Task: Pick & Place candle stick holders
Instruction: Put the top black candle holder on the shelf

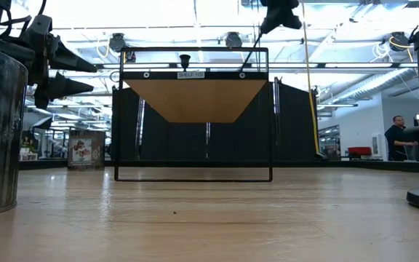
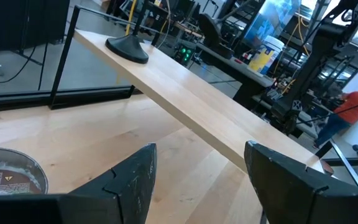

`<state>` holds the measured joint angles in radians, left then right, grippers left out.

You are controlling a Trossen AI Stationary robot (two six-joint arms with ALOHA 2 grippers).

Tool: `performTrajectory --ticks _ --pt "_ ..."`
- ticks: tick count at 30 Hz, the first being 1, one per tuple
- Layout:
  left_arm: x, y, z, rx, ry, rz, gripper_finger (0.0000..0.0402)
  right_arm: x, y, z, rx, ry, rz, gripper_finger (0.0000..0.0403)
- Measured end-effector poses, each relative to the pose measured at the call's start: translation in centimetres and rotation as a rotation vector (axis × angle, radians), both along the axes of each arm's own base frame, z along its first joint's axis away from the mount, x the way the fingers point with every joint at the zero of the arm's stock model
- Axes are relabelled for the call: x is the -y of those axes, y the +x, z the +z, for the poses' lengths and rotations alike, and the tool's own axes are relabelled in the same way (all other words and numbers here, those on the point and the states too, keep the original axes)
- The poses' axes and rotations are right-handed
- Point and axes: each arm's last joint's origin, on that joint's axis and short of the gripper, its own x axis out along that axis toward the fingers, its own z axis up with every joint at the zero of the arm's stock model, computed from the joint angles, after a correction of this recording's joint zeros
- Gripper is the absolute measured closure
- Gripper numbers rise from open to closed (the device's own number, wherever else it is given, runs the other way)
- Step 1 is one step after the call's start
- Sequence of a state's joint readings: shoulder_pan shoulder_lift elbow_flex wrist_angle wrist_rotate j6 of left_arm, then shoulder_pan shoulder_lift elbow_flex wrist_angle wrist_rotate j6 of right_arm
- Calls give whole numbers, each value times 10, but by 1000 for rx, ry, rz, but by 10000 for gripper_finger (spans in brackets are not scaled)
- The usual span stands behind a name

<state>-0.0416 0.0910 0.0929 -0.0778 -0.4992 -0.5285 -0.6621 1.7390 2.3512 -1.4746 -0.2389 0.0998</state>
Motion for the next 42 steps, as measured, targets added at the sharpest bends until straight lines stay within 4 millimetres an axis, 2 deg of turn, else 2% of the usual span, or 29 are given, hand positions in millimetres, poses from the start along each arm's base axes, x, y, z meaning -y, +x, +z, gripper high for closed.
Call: performTrajectory --ticks 15,22,35,42 --pt "0 0 1 11 -11 0 151 26 21 -16 29 13 -3 391" --pt "0 0 4 69 -55 2 151 33 31 -23 54 33 8 391" --pt "0 -1 23 265 -41 0 151 47 45 -41 28 74 0 391" --pt "-1 8 34 254 -9 34 151 46 45 -41 27 74 0 391"
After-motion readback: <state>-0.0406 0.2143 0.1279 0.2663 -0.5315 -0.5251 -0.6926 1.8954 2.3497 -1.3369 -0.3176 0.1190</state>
